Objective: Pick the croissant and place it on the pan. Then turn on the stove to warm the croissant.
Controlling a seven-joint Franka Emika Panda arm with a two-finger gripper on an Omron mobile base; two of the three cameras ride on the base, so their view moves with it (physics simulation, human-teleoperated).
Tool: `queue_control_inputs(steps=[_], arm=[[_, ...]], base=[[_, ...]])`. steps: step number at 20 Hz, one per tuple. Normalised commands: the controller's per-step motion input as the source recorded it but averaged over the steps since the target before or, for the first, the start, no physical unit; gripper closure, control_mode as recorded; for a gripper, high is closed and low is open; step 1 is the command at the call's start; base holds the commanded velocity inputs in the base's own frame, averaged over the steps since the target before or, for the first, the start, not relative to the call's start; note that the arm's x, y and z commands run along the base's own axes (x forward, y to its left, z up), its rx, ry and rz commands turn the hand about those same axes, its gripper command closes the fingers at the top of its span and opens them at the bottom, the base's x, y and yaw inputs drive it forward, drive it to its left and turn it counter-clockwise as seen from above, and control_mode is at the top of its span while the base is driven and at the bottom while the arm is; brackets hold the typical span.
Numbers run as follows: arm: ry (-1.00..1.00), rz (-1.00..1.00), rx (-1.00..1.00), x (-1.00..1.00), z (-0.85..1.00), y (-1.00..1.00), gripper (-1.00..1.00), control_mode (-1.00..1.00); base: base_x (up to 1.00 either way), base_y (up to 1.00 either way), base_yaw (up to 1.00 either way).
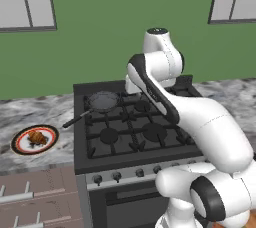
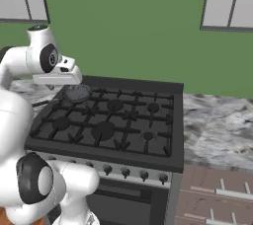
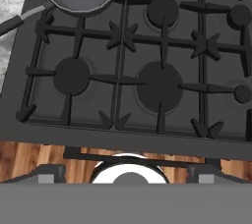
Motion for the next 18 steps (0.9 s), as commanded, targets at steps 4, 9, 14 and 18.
queue_control_inputs(steps=[4, 9, 14, 18], arm=[[0.0, 0.03, 0.0, 0.0, -0.11, 0.98, -1.0, -1.0], [0.0, 0.07, -0.07, 0.0, 0.0, 1.0, -1.0, -1.0], [-0.01, 0.11, -0.15, 0.0, 0.0, 1.0, -1.0, -1.0], [0.0, 0.1, -0.13, 0.0, 0.0, 1.0, -1.0, -1.0]], base=[[0.0, 0.0, 0.0], [0.0, 0.0, 0.0], [0.0, 0.0, 0.0], [0.0, 0.0, 0.0]])
